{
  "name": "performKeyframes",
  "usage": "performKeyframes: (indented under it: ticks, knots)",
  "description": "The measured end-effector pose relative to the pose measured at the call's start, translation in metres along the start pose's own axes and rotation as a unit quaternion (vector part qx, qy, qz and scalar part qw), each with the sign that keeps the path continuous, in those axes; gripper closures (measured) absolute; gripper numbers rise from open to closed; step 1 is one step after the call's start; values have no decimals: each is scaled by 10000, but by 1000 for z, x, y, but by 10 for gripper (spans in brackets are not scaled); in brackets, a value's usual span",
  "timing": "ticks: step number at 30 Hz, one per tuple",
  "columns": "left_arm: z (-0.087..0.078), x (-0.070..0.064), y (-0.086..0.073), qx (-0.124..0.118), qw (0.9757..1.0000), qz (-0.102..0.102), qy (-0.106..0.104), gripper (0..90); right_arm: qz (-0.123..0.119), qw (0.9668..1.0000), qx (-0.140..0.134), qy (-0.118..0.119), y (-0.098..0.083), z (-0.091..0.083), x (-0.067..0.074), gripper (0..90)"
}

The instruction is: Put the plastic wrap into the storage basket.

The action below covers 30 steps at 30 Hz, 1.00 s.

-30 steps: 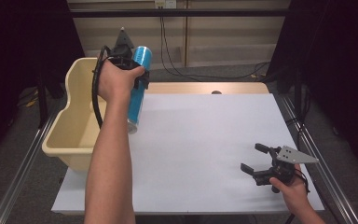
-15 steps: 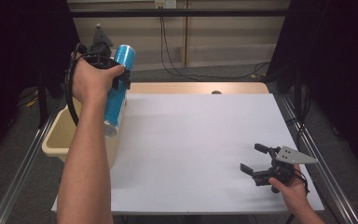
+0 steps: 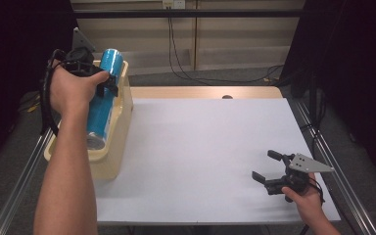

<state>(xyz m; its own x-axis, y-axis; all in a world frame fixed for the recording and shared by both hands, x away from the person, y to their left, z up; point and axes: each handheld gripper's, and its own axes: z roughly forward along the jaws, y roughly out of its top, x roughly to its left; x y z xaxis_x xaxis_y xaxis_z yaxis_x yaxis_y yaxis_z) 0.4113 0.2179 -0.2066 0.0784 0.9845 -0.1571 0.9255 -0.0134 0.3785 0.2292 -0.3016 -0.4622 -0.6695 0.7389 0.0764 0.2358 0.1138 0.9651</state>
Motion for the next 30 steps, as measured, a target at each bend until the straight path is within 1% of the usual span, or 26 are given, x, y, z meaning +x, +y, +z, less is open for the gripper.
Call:
performKeyframes:
  ticks: [3,6,10,17,24,26,27,29,30]
  knots:
    - [-2,8,-3,-12,10000,-62,-5,322,-12,10000,6,-1,0,0,0,9]
    - [-3,14,-7,-32,9999,-104,35,322,-19,10000,-6,-10,0,0,1,10]
    - [-3,22,-13,4,9998,-175,70,322,-20,10000,-10,0,0,1,1,10]
    - [3,30,-18,69,9997,-239,70,322,-23,10000,10,20,1,1,1,10]
    - [10,34,-21,155,9996,-228,88,322,-32,10000,19,32,1,2,1,10]
    - [13,34,-21,143,9995,-266,119,322,-4,10000,14,27,1,2,1,10]
    - [14,35,-21,157,9995,-236,143,322,-6,10000,12,34,1,1,1,10]
    - [19,35,-22,206,9993,-265,189,322,-37,10000,-2,41,1,1,1,10]
    - [20,36,-22,239,9993,-231,196,322,-27,10000,-12,45,1,1,2,10]
